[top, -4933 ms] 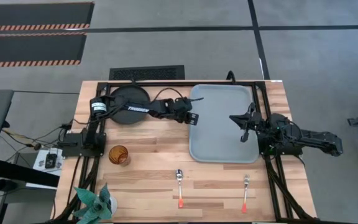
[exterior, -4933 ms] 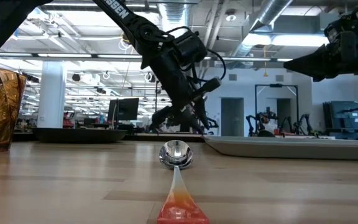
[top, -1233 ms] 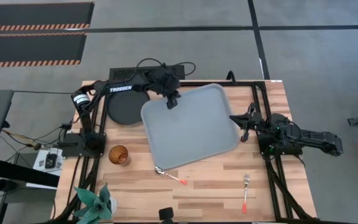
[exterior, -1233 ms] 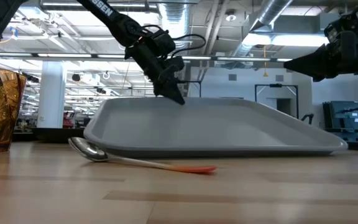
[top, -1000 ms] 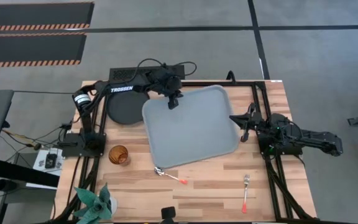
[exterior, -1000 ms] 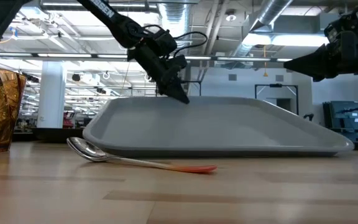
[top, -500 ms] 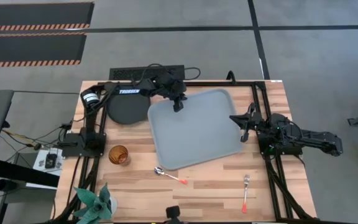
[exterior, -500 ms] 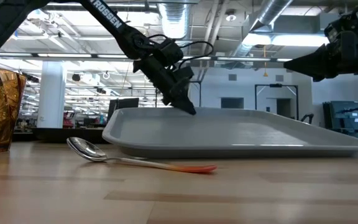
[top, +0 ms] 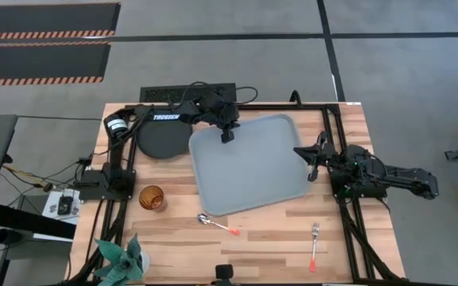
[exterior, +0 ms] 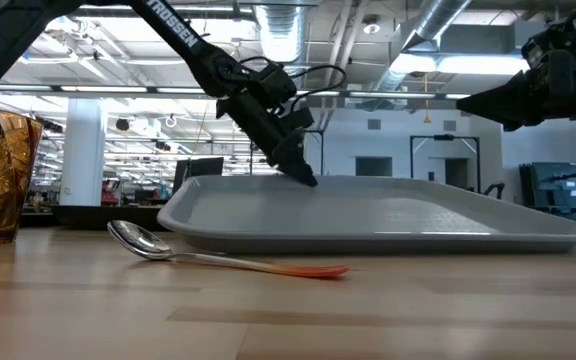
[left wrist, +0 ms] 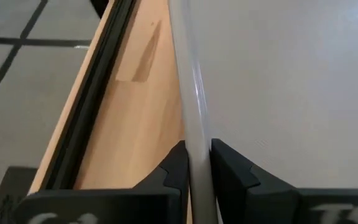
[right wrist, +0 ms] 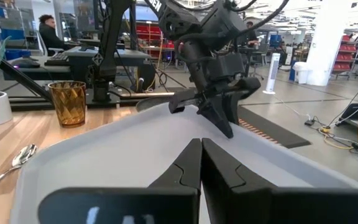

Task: Pick and place plate/cup/fork/spoon on tray
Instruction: Prepare the gray tray in the center of the table

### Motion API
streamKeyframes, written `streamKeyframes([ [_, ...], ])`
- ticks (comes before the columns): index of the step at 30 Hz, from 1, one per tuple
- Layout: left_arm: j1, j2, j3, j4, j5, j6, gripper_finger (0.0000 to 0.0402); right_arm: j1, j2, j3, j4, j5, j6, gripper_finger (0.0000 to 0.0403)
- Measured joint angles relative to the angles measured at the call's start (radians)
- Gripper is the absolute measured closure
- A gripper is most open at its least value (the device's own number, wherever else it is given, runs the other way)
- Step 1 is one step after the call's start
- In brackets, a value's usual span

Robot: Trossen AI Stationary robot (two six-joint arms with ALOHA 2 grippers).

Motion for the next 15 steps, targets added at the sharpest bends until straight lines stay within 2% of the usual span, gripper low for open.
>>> streamKeyframes([
  [7,-0.020,0.049,0.007,0.050,0.047,0.009,0.0372,0.000,0.002,0.000,-0.001,-0.001,0.000,0.0375],
  [11,-0.021,0.049,0.008,0.038,0.026,0.041,0.0371,0.000,0.007,0.000,-0.001,-0.002,0.000,0.0374],
  [15,-0.017,0.049,0.008,0.048,-0.001,0.046,0.0347,0.000,0.009,0.000,-0.001,-0.002,0.000,0.0375],
])
